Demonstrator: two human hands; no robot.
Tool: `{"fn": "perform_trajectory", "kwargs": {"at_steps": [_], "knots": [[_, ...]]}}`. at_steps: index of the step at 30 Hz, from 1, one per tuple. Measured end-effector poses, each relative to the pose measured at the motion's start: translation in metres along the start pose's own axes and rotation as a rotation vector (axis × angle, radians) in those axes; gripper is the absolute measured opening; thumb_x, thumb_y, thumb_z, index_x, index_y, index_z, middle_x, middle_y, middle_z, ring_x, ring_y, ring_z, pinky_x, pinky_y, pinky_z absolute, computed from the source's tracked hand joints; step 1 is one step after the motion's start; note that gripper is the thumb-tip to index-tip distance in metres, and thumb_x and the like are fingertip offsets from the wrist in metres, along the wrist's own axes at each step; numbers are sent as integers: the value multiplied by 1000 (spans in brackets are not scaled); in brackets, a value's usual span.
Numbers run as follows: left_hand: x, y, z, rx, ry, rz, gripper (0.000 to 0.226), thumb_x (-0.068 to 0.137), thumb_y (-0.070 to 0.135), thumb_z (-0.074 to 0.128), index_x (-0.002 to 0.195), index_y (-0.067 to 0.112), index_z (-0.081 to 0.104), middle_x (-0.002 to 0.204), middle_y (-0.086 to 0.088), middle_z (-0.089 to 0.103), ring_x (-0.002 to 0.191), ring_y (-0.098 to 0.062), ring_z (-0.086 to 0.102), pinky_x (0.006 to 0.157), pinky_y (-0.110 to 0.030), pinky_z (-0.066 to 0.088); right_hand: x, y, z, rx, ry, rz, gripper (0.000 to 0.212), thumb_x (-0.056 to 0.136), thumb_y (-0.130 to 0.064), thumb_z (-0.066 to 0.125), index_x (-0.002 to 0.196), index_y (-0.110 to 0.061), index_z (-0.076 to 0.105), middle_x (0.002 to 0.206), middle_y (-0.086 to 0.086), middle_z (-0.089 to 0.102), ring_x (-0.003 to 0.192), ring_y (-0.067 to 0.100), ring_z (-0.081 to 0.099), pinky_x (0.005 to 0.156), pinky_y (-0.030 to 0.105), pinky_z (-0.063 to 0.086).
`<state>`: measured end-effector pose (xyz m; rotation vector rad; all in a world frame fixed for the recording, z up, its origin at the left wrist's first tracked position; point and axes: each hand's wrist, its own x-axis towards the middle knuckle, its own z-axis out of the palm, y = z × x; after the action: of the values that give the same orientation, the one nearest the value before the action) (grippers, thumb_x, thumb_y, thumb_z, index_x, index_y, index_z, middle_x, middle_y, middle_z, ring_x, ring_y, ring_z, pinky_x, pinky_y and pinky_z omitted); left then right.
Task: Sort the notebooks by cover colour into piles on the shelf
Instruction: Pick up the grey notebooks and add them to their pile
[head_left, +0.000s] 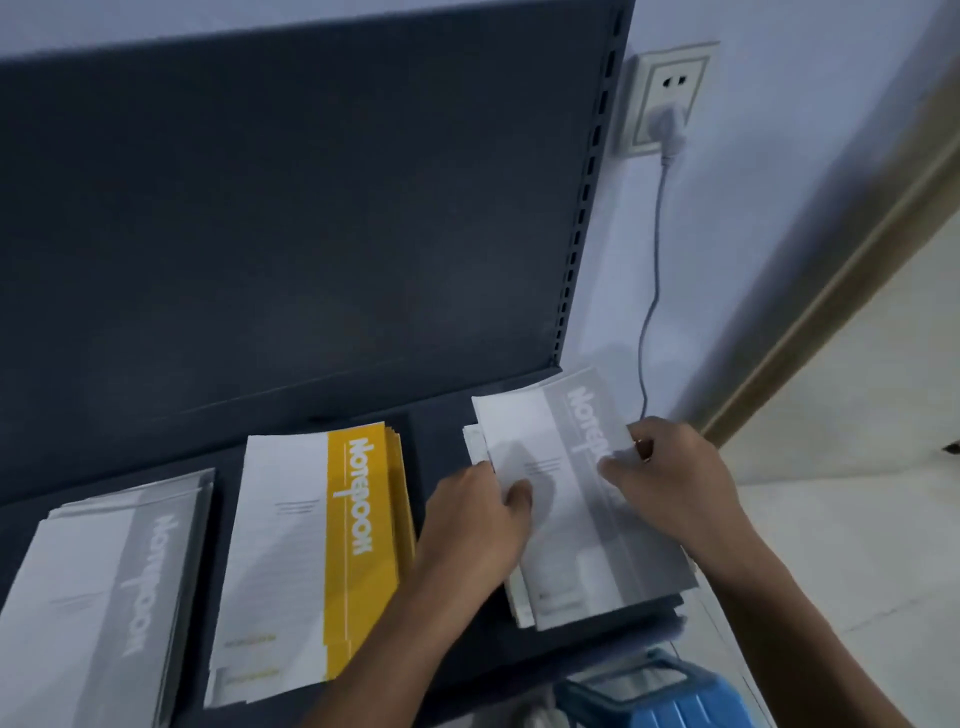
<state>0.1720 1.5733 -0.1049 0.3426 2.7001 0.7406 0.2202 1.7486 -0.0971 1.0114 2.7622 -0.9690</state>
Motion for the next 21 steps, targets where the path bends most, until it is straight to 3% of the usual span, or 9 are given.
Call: {"fn": "perform_trajectory", "kwargs": {"at_steps": [3, 6, 12, 18, 21], "knots": [[2, 2, 6, 44, 26, -25, 31, 102, 40, 50, 103, 13, 66, 93, 1, 67, 80, -14, 60, 52, -19, 31, 11, 0, 7, -99, -56, -19, 14, 87, -27, 64, 96, -17, 65, 91, -1, 68, 80, 20, 66, 73, 37, 59], [2, 1, 13, 57, 29, -55, 33, 102, 38, 53, 119, 13, 65, 112, -1, 71, 99, -17, 68, 66, -20, 41, 17, 0, 14, -215, -79, -56, 22, 85, -28, 62, 105, -18, 60, 97, 1, 64, 83, 24, 63, 73, 37, 57], [6, -9, 30, 110, 66, -102, 36, 101, 39, 57, 127, 14, 52, 116, -2, 69, 99, -19, 71, 74, -25, 59, 15, 4, 22, -373, -119, -110, 31, 88, -24, 60, 118, -19, 53, 95, -1, 64, 77, 18, 59, 58, 27, 40], [3, -13, 36, 125, 104, -108, 39, 101, 44, 53, 128, 17, 46, 112, -1, 68, 92, -18, 71, 74, -32, 62, 14, 5, 22, -422, -131, -146, 24, 90, -23, 55, 112, -16, 52, 90, -2, 61, 80, 20, 58, 63, 31, 41], [2, -17, 31, 119, 104, -101, 35, 101, 44, 53, 123, 18, 47, 108, -1, 68, 91, -18, 70, 70, -28, 58, 9, 0, 22, -480, -103, -181, 32, 93, -33, 58, 120, -18, 49, 105, 1, 61, 100, 23, 59, 79, 35, 51]]}}
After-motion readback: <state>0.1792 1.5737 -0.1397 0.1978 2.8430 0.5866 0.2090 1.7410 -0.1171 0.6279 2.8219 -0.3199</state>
